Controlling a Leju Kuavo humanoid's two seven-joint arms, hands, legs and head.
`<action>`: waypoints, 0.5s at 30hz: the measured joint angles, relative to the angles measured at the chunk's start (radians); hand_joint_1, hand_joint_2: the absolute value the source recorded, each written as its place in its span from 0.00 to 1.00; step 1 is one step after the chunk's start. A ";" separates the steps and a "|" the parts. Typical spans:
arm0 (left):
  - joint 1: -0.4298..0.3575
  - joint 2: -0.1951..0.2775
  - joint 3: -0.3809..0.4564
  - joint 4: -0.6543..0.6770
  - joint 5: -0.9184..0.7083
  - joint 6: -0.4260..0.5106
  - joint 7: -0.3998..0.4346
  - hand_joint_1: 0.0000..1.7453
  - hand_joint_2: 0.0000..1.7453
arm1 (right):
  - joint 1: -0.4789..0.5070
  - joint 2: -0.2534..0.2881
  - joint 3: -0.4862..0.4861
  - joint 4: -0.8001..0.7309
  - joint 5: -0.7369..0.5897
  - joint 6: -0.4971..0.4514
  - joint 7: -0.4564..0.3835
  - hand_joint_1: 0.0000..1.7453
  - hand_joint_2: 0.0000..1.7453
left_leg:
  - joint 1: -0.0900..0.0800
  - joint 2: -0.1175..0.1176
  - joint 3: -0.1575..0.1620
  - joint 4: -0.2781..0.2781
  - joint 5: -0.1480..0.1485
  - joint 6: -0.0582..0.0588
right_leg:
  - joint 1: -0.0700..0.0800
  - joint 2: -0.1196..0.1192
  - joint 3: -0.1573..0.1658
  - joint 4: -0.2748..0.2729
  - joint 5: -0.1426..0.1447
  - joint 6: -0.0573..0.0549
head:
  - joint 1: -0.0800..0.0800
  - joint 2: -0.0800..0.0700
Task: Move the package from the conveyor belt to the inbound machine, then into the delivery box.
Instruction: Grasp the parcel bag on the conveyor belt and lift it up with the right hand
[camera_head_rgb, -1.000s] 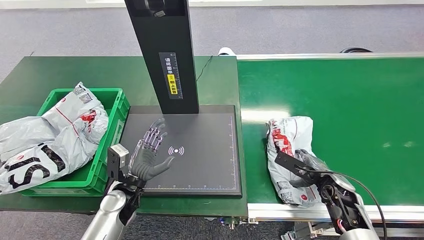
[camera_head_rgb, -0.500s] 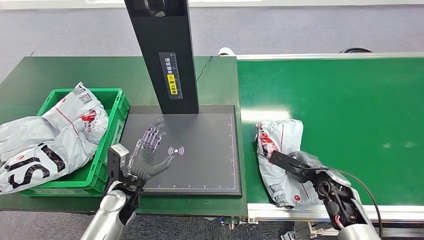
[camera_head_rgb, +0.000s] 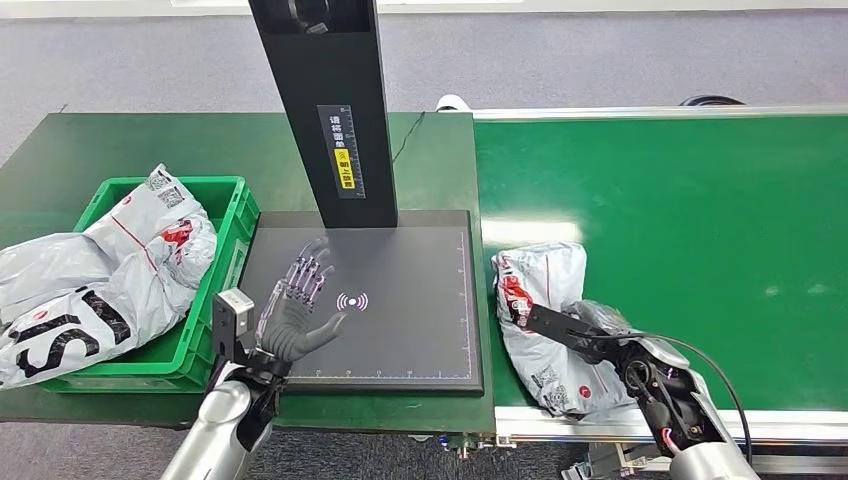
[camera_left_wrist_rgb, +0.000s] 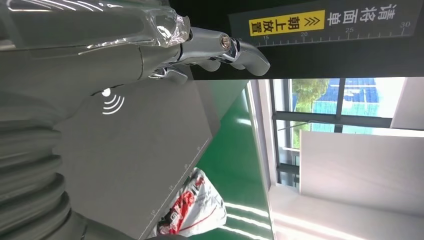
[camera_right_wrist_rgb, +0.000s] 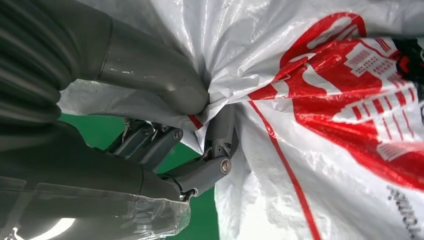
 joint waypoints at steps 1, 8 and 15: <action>0.006 0.001 0.002 -0.002 0.001 0.000 -0.002 0.00 1.00 | 0.000 0.001 0.004 -0.001 -0.004 -0.022 -0.010 1.00 1.00 | 0.000 0.000 0.000 0.000 0.000 0.000 | 0.000 0.000 0.000 0.000 0.000 0.000 | 0.000 0.000; 0.079 0.013 0.023 -0.053 0.002 0.008 -0.033 0.00 1.00 | 0.003 0.032 -0.014 -0.094 -0.049 -0.287 -0.067 1.00 1.00 | 0.000 0.000 -0.001 0.000 0.000 0.000 | 0.000 0.000 -0.001 0.000 0.000 0.000 | 0.000 0.000; 0.105 0.021 0.037 -0.076 0.001 0.009 -0.053 0.00 1.00 | 0.028 0.074 -0.091 -0.246 -0.103 -0.407 -0.107 1.00 1.00 | 0.000 -0.001 -0.001 0.000 0.000 0.000 | 0.000 -0.001 -0.001 0.000 0.000 0.000 | 0.000 0.000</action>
